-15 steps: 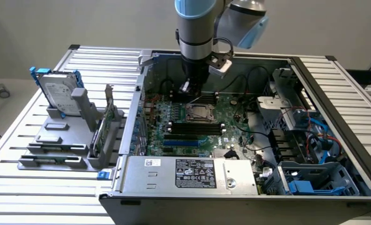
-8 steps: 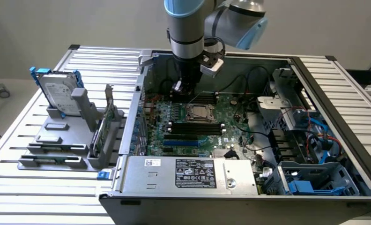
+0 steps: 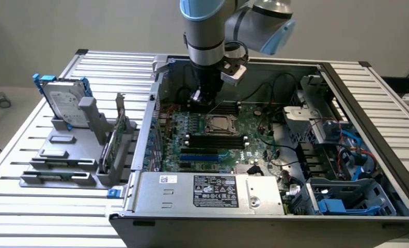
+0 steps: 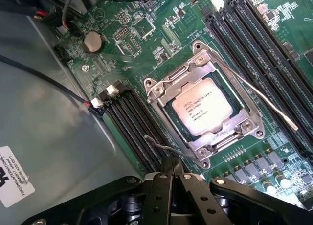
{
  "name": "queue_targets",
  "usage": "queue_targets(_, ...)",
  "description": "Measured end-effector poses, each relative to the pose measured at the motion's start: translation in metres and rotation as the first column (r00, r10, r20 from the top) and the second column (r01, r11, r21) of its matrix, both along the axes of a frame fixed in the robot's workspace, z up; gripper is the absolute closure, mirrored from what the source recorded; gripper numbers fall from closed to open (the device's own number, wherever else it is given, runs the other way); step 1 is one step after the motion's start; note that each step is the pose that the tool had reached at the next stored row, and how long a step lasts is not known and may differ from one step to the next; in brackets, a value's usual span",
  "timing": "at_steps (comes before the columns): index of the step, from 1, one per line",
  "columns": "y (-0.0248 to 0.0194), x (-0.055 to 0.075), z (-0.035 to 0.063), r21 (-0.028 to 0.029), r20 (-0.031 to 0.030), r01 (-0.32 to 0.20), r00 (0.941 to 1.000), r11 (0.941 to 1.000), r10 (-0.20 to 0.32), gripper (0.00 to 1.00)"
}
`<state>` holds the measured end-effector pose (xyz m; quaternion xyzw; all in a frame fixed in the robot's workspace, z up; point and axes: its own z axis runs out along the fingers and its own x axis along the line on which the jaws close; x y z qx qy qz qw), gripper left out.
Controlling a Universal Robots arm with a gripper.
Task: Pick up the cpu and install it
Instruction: 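Install the first cpu locking lever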
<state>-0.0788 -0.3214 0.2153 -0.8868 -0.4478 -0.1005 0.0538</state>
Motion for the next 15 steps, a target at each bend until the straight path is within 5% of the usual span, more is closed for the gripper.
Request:
queue_targets(4, -0.0002, 0.0001, -0.0032, -0.0018, 0.0110, 0.000, 0.9999, 1.0000, 0.000, 0.89)
queue_targets(15, -0.0002, -0.0066, -0.0035, -0.0033, 0.0116, 0.001, 0.9999, 1.0000, -0.001, 0.89)
